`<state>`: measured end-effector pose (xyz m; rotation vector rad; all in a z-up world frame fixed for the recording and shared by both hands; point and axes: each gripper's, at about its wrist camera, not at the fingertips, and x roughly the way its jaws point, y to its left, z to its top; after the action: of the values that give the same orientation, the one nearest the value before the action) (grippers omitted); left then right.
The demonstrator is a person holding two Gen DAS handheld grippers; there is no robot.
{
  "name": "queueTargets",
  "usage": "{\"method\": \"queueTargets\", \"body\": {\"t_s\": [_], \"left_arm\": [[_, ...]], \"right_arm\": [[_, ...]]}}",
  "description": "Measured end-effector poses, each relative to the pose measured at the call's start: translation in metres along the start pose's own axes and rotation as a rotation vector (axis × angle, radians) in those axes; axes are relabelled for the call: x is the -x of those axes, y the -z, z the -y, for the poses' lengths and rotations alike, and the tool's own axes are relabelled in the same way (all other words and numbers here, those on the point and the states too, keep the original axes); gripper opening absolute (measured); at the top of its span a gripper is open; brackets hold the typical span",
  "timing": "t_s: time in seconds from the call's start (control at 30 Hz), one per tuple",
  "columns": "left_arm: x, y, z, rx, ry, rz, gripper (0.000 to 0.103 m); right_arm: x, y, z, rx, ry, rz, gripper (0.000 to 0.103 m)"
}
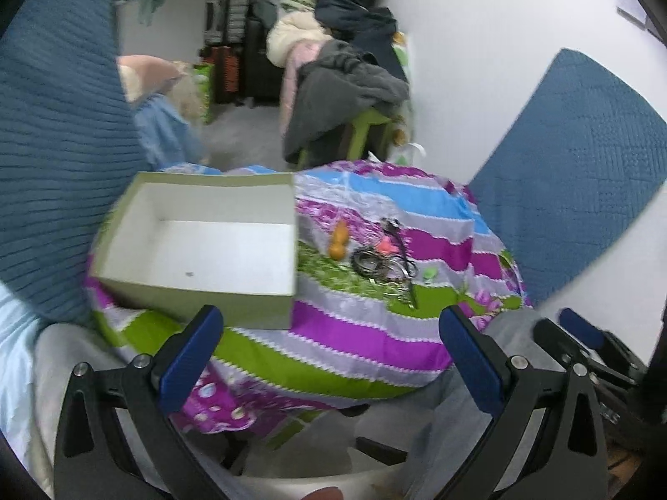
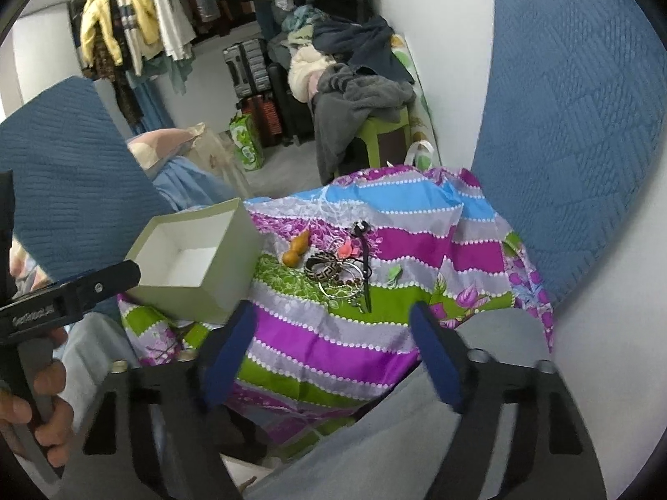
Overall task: Organize jewelry
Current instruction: 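Move the left tool to the patterned bangle while the right tool reaches the green charm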
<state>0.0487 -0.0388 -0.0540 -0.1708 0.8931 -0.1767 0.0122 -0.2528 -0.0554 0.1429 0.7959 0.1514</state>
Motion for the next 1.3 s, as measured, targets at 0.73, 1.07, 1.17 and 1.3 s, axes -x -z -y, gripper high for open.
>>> {"method": "queueTargets", "body": {"t_s": [0.73, 1.07, 1.17, 1.3], "left_arm": [[-0.132, -0.029, 0.043, -0.058, 0.117, -0.132, 0.07], [-0.2, -0.026, 0.052, -0.06, 0.154, -0.244, 0.047], [-0.215, -0.029, 0.053, -0.081, 0.142, -0.248, 0.044], [-0.235, -0.031, 0.051, -0.082, 0.144, -0.263, 0.043]], "right_arm": [[-0.11, -0.024, 0.046, 0.032, -0.005, -0.057, 0.057], [-0.181, -0.029, 0.065, -0.037, -0.013, -0.186, 0.038], [-0.2, -0.03, 0.065, -0.024, 0.006, -0.216, 0.037], [-0.225, -0.029, 0.075, -0.049, 0.026, -0.27, 0.034]]}}
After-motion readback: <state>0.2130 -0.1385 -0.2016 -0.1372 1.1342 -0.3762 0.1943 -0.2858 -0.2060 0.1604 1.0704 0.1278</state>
